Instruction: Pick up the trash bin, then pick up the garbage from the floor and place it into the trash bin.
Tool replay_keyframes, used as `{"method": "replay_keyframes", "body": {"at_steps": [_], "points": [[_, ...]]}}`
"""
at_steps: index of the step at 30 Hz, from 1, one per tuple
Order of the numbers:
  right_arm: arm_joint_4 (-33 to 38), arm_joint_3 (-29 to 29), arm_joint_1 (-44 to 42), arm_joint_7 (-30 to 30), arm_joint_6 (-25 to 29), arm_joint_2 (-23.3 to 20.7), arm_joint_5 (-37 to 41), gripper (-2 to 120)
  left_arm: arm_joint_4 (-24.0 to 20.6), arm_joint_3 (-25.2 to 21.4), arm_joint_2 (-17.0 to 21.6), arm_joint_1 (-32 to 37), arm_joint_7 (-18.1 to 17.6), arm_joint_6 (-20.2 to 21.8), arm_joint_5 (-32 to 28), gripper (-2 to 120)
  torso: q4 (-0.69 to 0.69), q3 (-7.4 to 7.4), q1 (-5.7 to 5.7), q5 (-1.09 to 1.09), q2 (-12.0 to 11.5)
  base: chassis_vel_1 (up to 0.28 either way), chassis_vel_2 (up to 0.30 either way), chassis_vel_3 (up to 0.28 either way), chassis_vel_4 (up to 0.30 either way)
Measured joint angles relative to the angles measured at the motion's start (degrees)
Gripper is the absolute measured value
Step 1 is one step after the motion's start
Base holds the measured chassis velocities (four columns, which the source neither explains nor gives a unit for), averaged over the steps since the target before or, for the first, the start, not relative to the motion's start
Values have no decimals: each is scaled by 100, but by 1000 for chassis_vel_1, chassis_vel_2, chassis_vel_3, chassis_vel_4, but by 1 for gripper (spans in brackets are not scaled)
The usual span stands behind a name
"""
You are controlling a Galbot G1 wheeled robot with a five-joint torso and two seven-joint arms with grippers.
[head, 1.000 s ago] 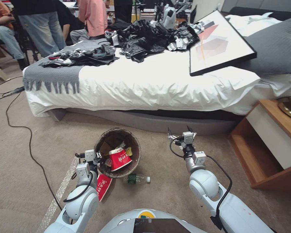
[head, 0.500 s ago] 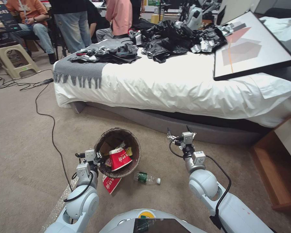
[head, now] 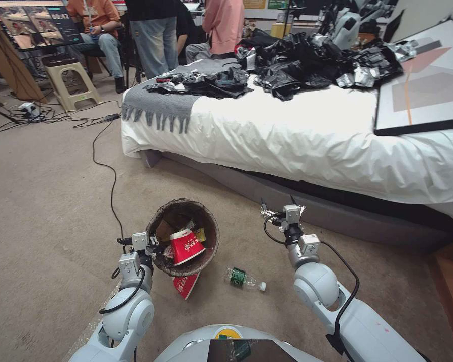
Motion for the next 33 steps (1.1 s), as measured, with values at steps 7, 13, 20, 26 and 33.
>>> {"method": "replay_keyframes", "body": {"at_steps": [7,13,20,26,33], "points": [[-16,-15,32,16,-14,4,10,100,10,-4,6,-8,-1,-1,-4,0,2,0,0,0,0,79,85,76,78],[-34,-22,37,54,-16,12,11,100,17,-2,12,-2,-3,-9,27,0,3,0,0,0,0,62,74,62,66],[-23,26,42,99,-107,-71,27,100,17,5,29,7,-1,-11,74,0,-1,0,0,0,0,7,7,6,8],[55,50,141,32,-287,-382,271,100,17,20,32,15,7,-12,88,0,1,0,0,0,0,0,0,0,0],[153,-129,334,-317,-379,-1121,904,100,18,14,61,21,18,-21,90,0,1,0,0,1,0,0,0,0,0]]}}
